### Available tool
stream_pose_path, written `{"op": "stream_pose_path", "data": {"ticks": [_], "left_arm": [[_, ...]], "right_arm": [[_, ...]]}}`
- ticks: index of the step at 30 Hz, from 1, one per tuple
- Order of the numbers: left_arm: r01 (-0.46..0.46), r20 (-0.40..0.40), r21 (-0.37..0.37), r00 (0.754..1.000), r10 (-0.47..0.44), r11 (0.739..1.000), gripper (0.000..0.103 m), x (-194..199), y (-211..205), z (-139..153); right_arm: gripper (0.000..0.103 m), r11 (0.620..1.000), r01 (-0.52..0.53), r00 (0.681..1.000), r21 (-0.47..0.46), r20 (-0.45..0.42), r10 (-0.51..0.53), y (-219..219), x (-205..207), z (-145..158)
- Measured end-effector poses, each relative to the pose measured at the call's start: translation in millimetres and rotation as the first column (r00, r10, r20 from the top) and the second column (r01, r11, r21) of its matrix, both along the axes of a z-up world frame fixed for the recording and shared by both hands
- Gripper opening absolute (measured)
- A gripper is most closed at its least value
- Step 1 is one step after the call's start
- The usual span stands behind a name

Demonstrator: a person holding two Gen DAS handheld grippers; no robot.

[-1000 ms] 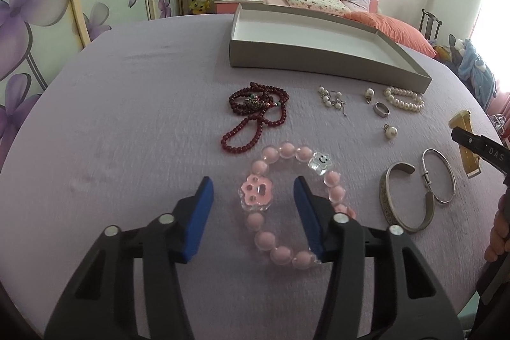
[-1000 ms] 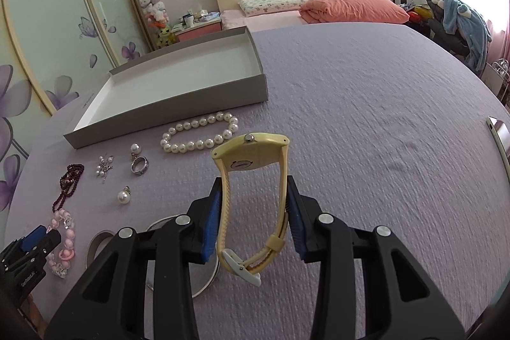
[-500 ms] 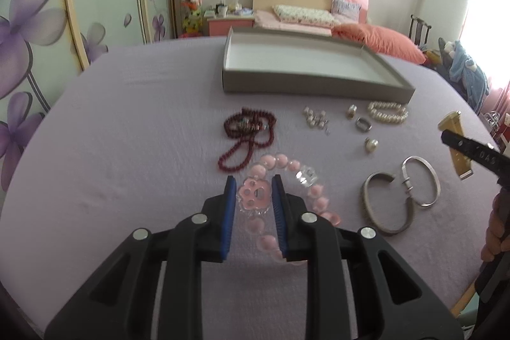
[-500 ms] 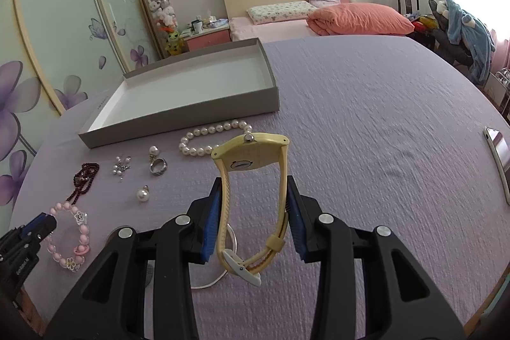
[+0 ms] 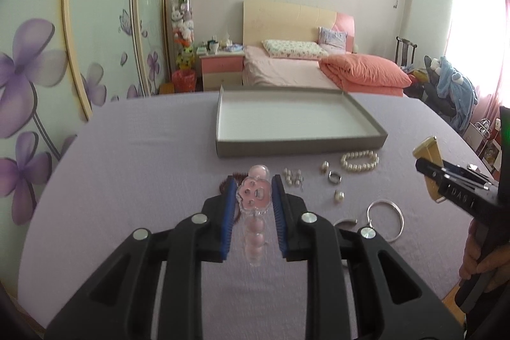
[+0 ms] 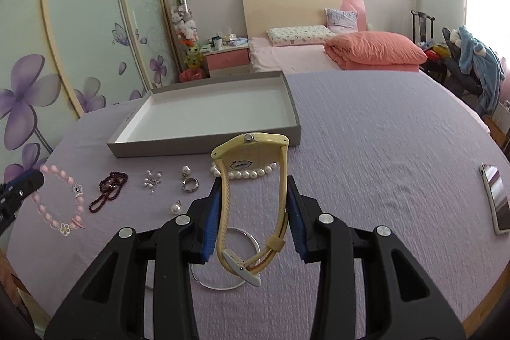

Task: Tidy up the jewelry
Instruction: 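Carry both items into the grey tray and open both tools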

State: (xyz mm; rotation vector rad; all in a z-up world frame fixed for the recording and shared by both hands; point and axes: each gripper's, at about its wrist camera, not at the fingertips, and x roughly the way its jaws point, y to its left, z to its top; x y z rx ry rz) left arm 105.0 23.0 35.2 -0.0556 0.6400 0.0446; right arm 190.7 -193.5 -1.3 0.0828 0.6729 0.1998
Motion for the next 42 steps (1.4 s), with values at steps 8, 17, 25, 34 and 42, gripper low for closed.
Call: {"op": "stream_pose_path", "data": {"ticks": [8,17,25,34,42], "left_arm": [[-0.006,0.056,-0.001,0.998,0.006,1.000,0.023,27.5,0.0,29.9],[0.019,0.074,-0.048,0.997,-0.016,0.999,0.023,88.8,4.0,51.5],[0.036,0.069,-0.077,0.997,-0.031,0.996,0.023,156.5,5.1,56.8],[-0.001,-0.030,-0.131,1.000,-0.003,0.991,0.023,243.1,16.7,20.6],[-0.006,-0.096,-0.125,0.995,-0.006,0.992,0.023,284.9,15.8,-11.6]], "right_arm": [[0.039,0.999,-0.046,0.998,-0.021,0.046,0.047,14.9,13.4,19.0],[0.039,0.995,-0.081,0.993,-0.053,0.085,0.086,31.7,49.9,41.3],[0.039,0.996,-0.087,0.995,0.010,0.041,0.087,33.3,128.2,49.7],[0.039,0.998,-0.050,0.988,0.027,-0.144,0.054,48.4,223.8,-3.6],[0.041,0.997,0.011,0.954,-0.080,-0.297,-0.035,58.3,271.1,-48.0]]}}
